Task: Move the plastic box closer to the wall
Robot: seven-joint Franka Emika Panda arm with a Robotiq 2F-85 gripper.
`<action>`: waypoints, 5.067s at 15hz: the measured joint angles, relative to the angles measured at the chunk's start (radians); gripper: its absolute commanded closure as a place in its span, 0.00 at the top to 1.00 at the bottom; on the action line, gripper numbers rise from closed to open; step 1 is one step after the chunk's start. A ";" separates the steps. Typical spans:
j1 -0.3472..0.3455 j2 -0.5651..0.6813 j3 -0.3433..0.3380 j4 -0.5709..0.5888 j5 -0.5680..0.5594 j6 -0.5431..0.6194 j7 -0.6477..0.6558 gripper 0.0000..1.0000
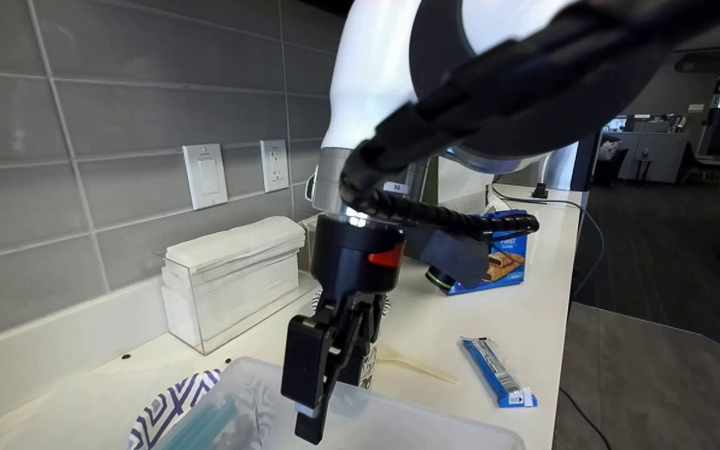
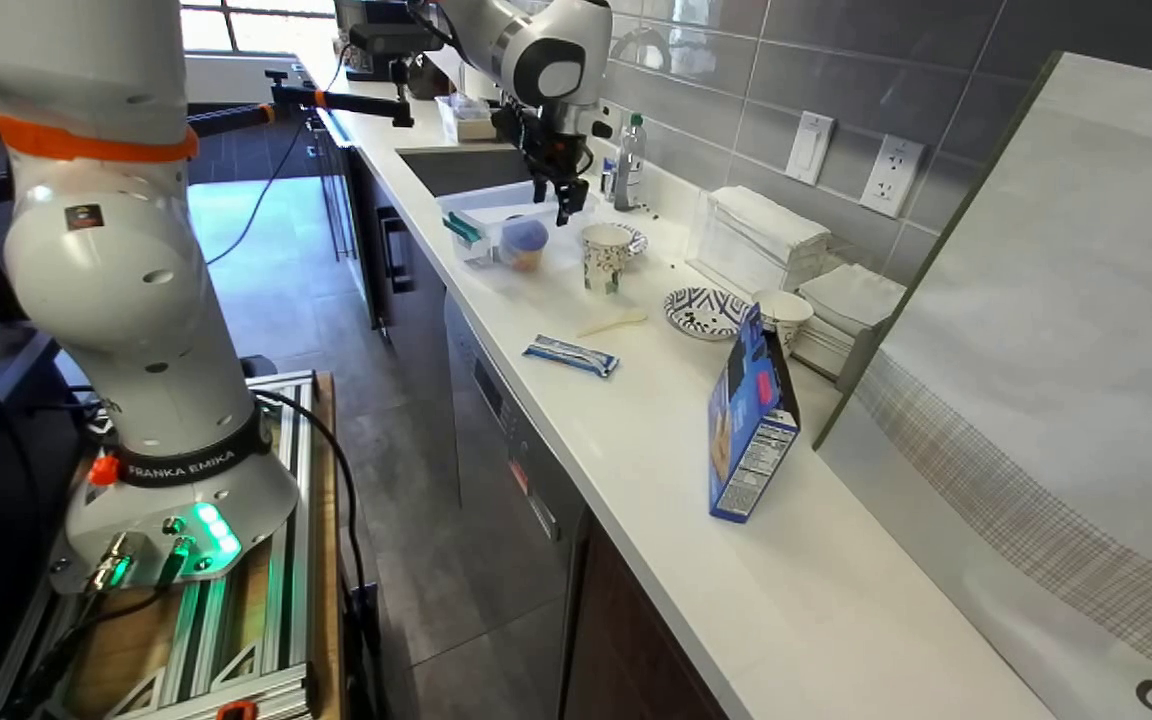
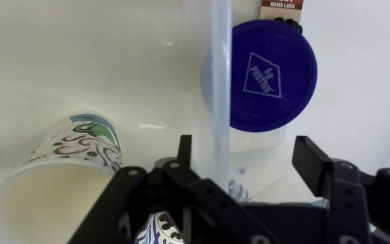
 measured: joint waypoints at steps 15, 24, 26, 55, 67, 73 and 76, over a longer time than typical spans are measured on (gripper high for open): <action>0.002 0.031 -0.013 0.021 -0.016 -0.016 -0.048 0.02; 0.022 0.106 0.006 0.143 0.022 -0.015 -0.066 0.02; 0.022 0.140 0.011 0.179 0.040 -0.014 -0.089 0.02; 0.026 0.478 0.121 0.531 0.172 0.089 -0.139 0.02; 0.022 0.484 0.147 0.530 0.188 -0.029 -0.174 0.02; 0.017 0.472 0.147 0.533 0.210 -0.002 -0.181 0.02; 0.013 0.453 0.146 0.543 0.231 0.040 -0.165 0.02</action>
